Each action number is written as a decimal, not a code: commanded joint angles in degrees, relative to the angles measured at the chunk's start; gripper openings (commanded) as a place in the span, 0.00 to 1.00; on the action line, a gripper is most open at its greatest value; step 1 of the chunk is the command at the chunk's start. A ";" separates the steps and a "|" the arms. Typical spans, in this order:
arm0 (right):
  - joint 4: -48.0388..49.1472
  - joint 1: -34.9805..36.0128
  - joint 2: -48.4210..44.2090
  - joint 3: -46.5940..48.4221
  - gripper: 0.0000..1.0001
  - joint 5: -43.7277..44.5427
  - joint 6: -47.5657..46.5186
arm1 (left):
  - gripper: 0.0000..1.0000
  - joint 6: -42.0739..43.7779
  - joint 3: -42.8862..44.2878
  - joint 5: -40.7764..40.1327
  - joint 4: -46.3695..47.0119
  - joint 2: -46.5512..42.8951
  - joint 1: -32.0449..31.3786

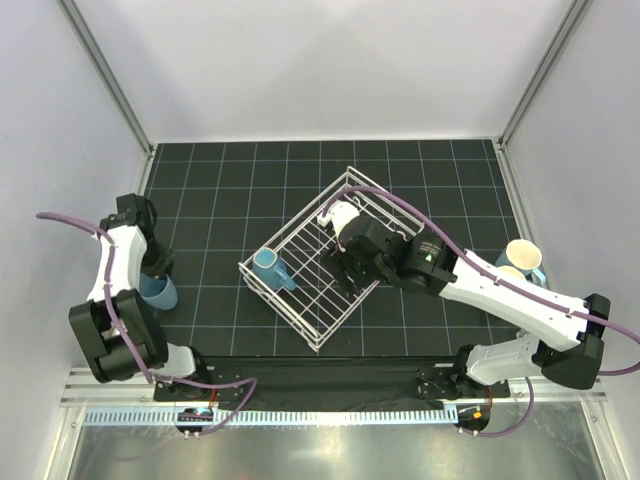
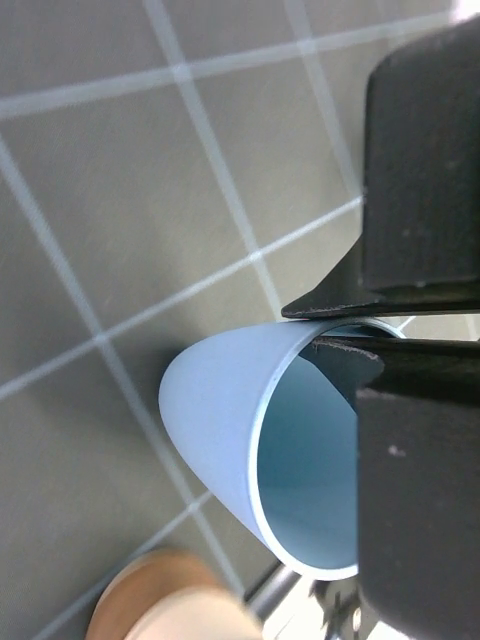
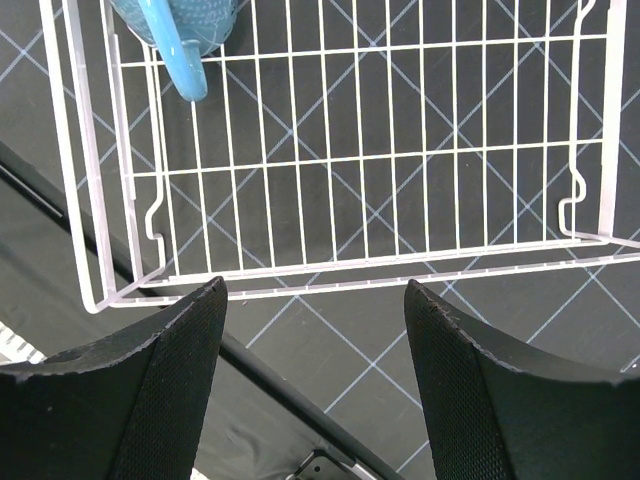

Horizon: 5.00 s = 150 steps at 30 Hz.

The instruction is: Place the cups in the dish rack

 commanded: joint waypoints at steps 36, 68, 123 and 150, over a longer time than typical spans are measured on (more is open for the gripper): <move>1.16 -29.40 -4.65 23.30 0.73 -40.16 7.77 | 0.00 -31.81 16.31 55.18 81.28 -4.31 -42.73; 22.42 -41.80 -4.30 17.42 0.94 -62.76 24.12 | 0.00 -35.33 12.71 57.03 87.80 -8.34 -50.03; 5.92 -35.85 -1.05 12.58 0.04 -43.02 15.61 | 0.76 -7.13 19.97 23.31 17.78 -18.89 -43.35; 1.60 -4.10 15.91 10.03 0.04 -8.80 4.44 | 0.76 -9.40 24.04 0.69 0.18 -22.76 -43.35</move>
